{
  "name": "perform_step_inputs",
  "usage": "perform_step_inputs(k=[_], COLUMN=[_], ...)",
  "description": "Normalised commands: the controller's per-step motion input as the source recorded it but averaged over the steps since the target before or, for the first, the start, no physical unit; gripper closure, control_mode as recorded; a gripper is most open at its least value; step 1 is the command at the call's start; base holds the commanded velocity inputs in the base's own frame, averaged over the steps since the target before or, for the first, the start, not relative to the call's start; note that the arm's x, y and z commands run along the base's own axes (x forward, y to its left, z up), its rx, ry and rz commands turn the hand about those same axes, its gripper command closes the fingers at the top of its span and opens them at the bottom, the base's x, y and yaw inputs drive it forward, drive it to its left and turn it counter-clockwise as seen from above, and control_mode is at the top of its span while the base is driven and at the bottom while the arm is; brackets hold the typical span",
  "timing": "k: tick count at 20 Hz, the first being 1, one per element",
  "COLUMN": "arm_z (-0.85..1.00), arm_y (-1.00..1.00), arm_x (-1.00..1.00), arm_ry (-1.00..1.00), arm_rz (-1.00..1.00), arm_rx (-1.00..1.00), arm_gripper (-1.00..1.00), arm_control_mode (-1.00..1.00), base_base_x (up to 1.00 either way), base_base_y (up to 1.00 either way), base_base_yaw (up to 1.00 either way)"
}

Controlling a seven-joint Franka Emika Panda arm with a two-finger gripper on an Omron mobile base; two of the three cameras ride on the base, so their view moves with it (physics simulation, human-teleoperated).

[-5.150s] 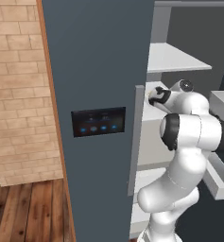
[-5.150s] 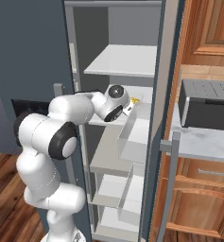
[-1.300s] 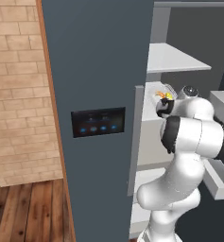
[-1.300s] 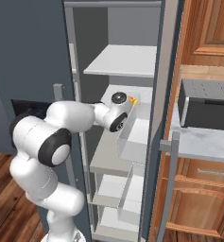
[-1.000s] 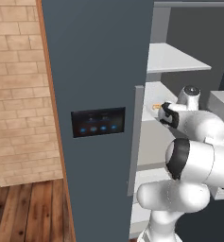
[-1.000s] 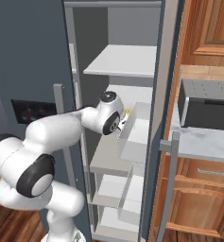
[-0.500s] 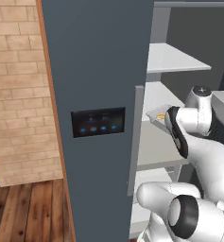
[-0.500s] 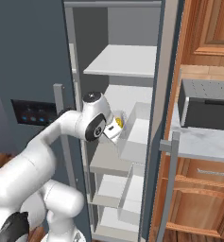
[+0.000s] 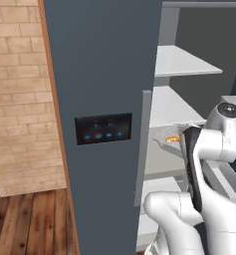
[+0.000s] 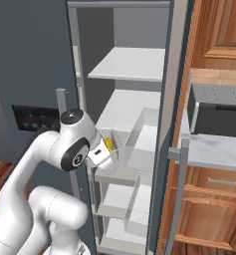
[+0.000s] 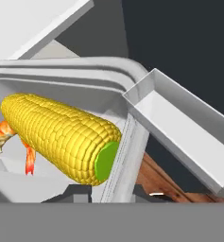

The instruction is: Place the tupperware containing the shrimp and corn meal in the microwave. Close the microwave door and press the start button to reheat the meal.

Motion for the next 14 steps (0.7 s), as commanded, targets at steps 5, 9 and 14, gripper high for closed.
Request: perform_step_inputs(k=[5,9,14], arm_z=[0.26,0.32,0.27], arm_y=[0.23,0.22,0.19], arm_x=[-0.60,-0.12,-0.04], arm_ry=[-0.02,-0.12,-0.04], arm_rz=[0.14,0.12,0.08], arm_rx=[0.00,0.00,-0.01], arm_gripper=[1.00,1.00,1.00], arm_control_mode=[-1.00,-1.00,1.00], base_base_x=[0.00,0.00,0.00], base_base_y=[0.00,0.00,0.07], base_base_yaw=[0.00,0.00,0.01])
